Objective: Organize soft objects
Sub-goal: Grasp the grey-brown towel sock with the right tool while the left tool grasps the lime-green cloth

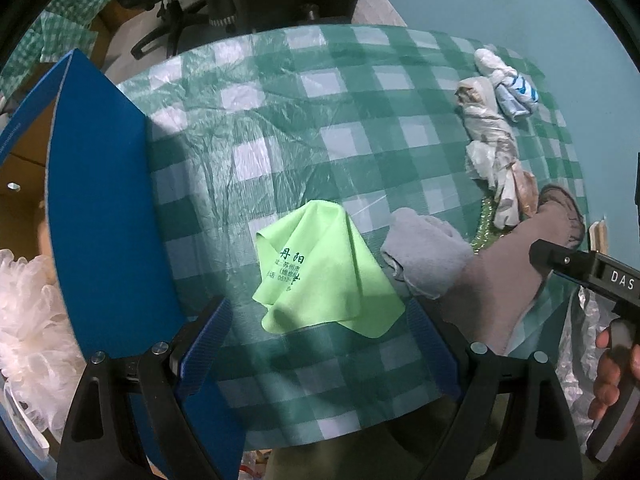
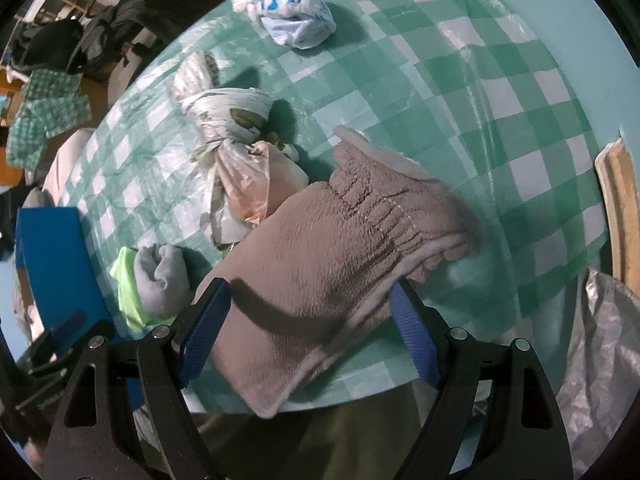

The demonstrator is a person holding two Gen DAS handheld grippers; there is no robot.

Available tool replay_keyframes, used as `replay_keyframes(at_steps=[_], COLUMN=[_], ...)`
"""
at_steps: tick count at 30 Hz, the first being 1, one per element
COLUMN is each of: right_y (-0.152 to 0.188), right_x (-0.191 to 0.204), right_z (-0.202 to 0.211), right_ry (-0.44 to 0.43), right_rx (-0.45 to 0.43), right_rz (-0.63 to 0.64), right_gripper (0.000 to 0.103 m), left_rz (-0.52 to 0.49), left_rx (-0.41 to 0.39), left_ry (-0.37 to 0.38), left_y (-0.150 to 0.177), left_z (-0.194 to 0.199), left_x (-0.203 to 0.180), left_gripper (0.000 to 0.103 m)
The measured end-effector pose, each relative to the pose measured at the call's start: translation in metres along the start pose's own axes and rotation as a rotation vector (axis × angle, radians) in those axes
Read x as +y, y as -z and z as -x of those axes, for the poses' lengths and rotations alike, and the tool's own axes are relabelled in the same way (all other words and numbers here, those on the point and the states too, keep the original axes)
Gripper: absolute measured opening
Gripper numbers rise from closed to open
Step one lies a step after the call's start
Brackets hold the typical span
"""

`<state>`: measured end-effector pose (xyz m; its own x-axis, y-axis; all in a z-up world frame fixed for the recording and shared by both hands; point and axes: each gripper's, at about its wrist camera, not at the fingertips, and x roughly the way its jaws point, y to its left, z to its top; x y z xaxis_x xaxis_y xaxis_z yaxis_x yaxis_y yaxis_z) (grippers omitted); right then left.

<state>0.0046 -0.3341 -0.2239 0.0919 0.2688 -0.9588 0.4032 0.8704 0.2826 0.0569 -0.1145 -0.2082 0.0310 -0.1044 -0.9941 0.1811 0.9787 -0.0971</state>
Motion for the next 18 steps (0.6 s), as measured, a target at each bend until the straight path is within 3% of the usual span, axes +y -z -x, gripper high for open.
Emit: replay_keyframes(at_steps=[10, 12, 18], right_y=[-0.009, -0.010, -0.008], right_x=[-0.003, -0.003, -0.006], right_z=[-0.015, -0.016, -0.010], right_ry=[0.016, 0.019, 0.042], right_rx=[0.019, 0.014, -0.001], right_rz=[0.007, 0.011, 0.075], right_gripper=[0.081, 0.074, 0.039], left_rz=[0.033, 0.040, 0.041], left_rx=[0.031, 0.038, 0.055], left_ry=[0.024, 0.015, -0.007], left_y=[-0.007, -0.009, -0.011], left_z=[-0.015, -0.019, -0.030], left_x=[0.005, 0.006, 0.005], left_gripper=[0.091, 0.092, 0.092])
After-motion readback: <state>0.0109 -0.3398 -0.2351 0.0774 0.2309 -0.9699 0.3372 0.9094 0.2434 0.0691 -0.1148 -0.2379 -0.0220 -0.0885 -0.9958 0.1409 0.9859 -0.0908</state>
